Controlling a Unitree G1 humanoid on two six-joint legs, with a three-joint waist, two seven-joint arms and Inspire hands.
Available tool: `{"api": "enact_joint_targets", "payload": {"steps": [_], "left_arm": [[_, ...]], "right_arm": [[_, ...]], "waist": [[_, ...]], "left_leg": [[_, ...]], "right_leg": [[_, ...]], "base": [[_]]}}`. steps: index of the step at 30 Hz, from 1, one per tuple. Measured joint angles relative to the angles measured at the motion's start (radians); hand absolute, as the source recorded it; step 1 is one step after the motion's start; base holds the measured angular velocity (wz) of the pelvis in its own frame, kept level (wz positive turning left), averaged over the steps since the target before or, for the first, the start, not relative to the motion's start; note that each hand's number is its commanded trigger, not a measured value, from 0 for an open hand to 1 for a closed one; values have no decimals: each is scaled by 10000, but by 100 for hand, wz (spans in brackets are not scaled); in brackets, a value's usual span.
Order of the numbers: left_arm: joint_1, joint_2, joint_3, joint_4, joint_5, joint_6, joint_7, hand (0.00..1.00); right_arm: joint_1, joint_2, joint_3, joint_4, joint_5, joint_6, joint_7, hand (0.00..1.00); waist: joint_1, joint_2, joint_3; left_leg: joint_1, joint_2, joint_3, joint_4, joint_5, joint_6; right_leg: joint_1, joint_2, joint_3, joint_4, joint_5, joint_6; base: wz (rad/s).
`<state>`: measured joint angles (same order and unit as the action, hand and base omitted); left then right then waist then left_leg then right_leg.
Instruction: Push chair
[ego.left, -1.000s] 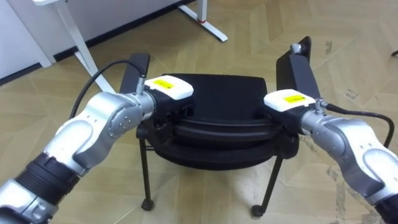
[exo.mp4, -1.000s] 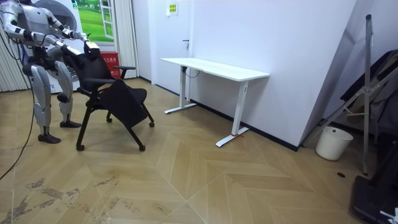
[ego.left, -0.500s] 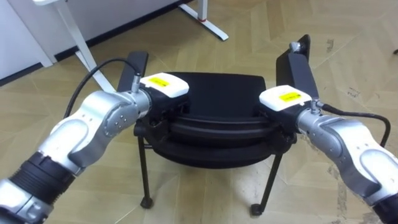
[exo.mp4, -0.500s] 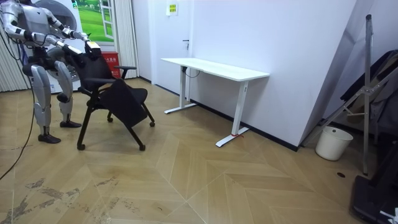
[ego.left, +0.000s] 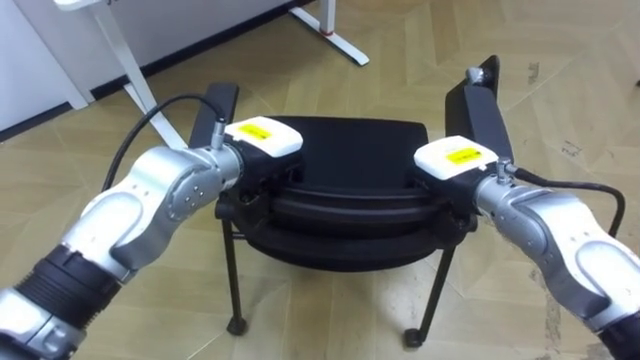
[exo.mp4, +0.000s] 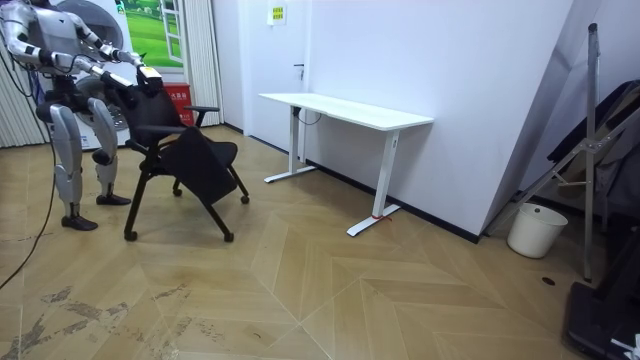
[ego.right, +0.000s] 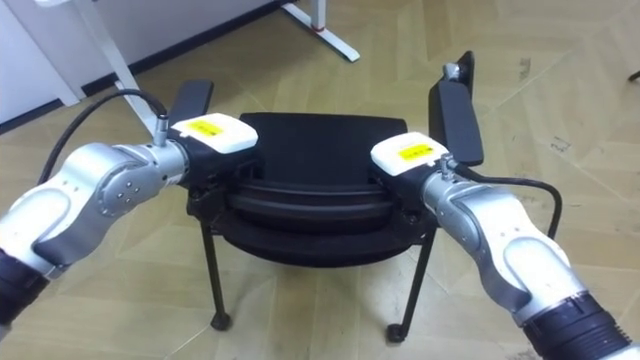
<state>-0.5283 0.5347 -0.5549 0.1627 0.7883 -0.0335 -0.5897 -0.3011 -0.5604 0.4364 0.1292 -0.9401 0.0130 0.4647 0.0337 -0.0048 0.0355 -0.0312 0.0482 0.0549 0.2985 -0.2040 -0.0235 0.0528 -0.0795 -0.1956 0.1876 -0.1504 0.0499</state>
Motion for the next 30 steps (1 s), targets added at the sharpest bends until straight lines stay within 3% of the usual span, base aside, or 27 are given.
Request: {"api": "enact_joint_targets", "payload": {"steps": [3, 5, 6, 8, 10, 12, 13, 14, 15, 16, 17, 18, 19, 20, 23, 25, 26, 27, 29, 30], "left_arm": [[0, -69, 22, 431, -7, -222, 145, 100], [1, -149, 24, 698, -8, -300, 185, 100], [1, -148, 34, 730, -9, -342, 191, 100], [4, -1, 21, 840, -216, -444, 132, 100], [11, 142, 22, 853, -400, -555, 70, 100], [16, 246, 16, 887, -442, -588, 93, 100], [28, 279, 1, 967, -440, -624, 103, 100], [26, 208, -3, 1001, -489, -691, 174, 100], [26, 174, -8, 1005, -520, -722, 212, 100], [26, 152, -5, 975, -539, -816, 260, 100], [25, 219, -5, 894, -667, -866, 252, 100], [24, 270, -4, 866, -789, -873, 252, 100], [29, 310, -15, 858, -889, -906, 189, 100], [28, 342, -12, 769, -897, -912, 70, 100], [19, 444, -10, 735, -884, -836, 155, 100], [15, 406, -11, 735, -885, -826, 237, 100], [15, 391, -9, 731, -895, -836, 252, 100], [15, 390, -9, 732, -894, -832, 280, 100], [17, 368, -83, 754, -893, -806, 331, 100], [16, 364, -108, 756, -892, -806, 337, 100]], "right_arm": [[-30, 179, 49, 267, -23, -89, 0, 100], [-23, 254, 49, 490, 7, -235, 0, 100], [-24, 270, 50, 522, 12, -290, 0, 100], [-25, 304, 126, 546, 43, -437, -38, 100], [-25, 322, 145, 548, 74, -623, -64, 100], [-26, 348, 218, 538, 121, -676, -150, 100], [-13, 257, 319, 522, 264, -663, -207, 100], [-5, 4, 379, 412, 405, -670, -256, 100], [-5, -141, 414, 338, 454, -672, -266, 100], [18, -362, 447, 226, 500, -689, -328, 100], [107, -482, 448, 108, 517, -678, -455, 100], [125, -541, 449, 63, 579, -679, -491, 100], [243, -576, 464, 23, 675, -685, -558, 100], [291, -573, 524, 1, 726, -688, -612, 100], [306, -590, 526, -97, 704, -663, -789, 100], [277, -694, 524, -119, 703, -701, -888, 100], [282, -717, 520, -47, 692, -795, -1000, 100], [283, -713, 526, 11, 681, -833, -1072, 100], [285, -697, 534, 285, 719, -1044, -1264, 100], [290, -697, 534, 343, 733, -1097, -1297, 100]], "waist": [[16, -24, 14], [9, -87, 25], [29, -109, 33], [61, -78, 46], [25, -55, 42], [7, -38, 52], [5, -44, 59], [-97, -56, 57], [-84, -66, 46], [67, -36, 23], [195, 30, -43], [213, 68, -66], [341, -9, -172], [352, -173, -318], [223, -328, -293], [149, -314, -272], [80, -311, -247], [-13, -312, -230], [-264, -240, -151], [-301, -223, -140]], "left_leg": [[-231, 155, -10, 1111, -391, -93], [-626, 365, 71, 2475, -586, -164], [-760, 455, 172, 2883, -586, -165], [-1230, 869, 303, 4371, -578, -166], [-1550, 1196, 290, 5152, -526, -171], [-2117, 1484, 235, 6152, -43, 52], [-2559, 1292, 144, 6351, -209, 138], [-2881, 744, 344, 5840, -491, 240], [-3003, 542, 508, 5456, -482, 258], [-3176, 167, 831, 4403, -373, 199], [-3251, -134, 983, 3181, -45, 284], [-3249, -225, 1015, 2617, 125, 367], [-3169, -303, 1074, 2251, 676, 809], [-3000, -418, 1214, 2103, 791, 948], [-2694, -682, 1489, 2084, 619, 1292], [-2575, -787, 1588, 2203, 366, 1418], [-2450, -821, 1628, 2252, 189, 1451], [-2363, -831, 1626, 2251, 99, 1484], [-1993, -807, 1525, 2288, -214, 1559], [-1902, -805, 1479, 2292, -284, 1559]], "right_leg": [[-19, 7, -120, 781, -619, -106], [-118, 21, -323, 1660, -1280, -261], [-164, 18, -356, 1866, -1439, -308], [-182, 129, -566, 2657, -2055, -585], [-164, 294, -588, 3063, -2393, -813], [7, 562, -482, 3187, -2562, -1067], [103, 608, -440, 3179, -2617, -1201], [94, 607, -311, 3166, -2655, -1264], [45, 600, -233, 3166, -2670, -1282], [-73, 598, -111, 3167, -2671, -1318], [-121, 635, -99, 3161, -2724, -1375], [-138, 690, -94, 3151, -2775, -1370], [-122, 702, 90, 3162, -2921, -1318], [-75, 611, 171, 3127, -3013, -1205], [165, 236, 2, 3209, -3132, -904], [-43, 12, -119, 4084, -3071, -621], [-288, -287, -275, 4946, -2877, -280], [-423, -413, -367, 5446, -2705, -101], [-970, -713, -506, 7097, -1536, -12], [-1092, -756, -511, 7400, -1206, 15]], "base": [[6], [20], [12], [10], [23], [31], [47], [41], [0], [-43], [-45], [-37], [-24], [-22], [-8], [-9], [-9], [0], [8], [0]]}}
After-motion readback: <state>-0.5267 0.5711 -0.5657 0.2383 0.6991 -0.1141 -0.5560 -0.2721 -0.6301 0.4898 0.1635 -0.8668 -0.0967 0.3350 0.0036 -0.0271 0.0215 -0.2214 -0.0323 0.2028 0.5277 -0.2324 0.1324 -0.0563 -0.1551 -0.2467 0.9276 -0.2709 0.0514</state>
